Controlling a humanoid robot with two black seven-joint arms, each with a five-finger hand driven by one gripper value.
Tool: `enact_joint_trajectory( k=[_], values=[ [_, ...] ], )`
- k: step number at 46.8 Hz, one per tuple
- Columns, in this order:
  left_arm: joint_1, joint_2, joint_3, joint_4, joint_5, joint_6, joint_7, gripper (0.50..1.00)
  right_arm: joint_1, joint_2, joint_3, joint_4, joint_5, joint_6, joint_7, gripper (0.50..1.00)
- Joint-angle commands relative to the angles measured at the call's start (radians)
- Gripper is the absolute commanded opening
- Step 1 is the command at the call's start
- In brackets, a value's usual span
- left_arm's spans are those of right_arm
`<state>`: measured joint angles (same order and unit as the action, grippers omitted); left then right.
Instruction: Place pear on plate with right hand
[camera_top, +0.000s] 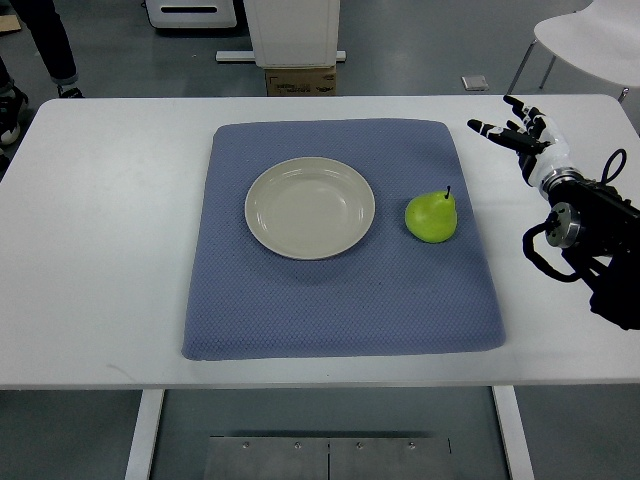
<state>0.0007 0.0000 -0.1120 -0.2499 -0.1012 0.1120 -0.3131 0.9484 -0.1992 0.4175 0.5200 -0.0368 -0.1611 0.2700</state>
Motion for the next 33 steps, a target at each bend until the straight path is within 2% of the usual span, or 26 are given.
enact_joint_trajectory(
  k=[1, 33],
  values=[
    [-0.001, 0.0, 0.0, 0.0, 0.0, 0.0, -0.006, 1.0, 0.001, 0.0, 0.001, 0.0, 0.0, 0.0, 0.0, 1.0],
    [-0.002, 0.0, 0.0, 0.0, 0.002, -0.002, -0.004, 1.0, 0.0, -0.002, 0.0, -0.003, 0.0, 0.0, 0.001, 1.0]
  ],
)
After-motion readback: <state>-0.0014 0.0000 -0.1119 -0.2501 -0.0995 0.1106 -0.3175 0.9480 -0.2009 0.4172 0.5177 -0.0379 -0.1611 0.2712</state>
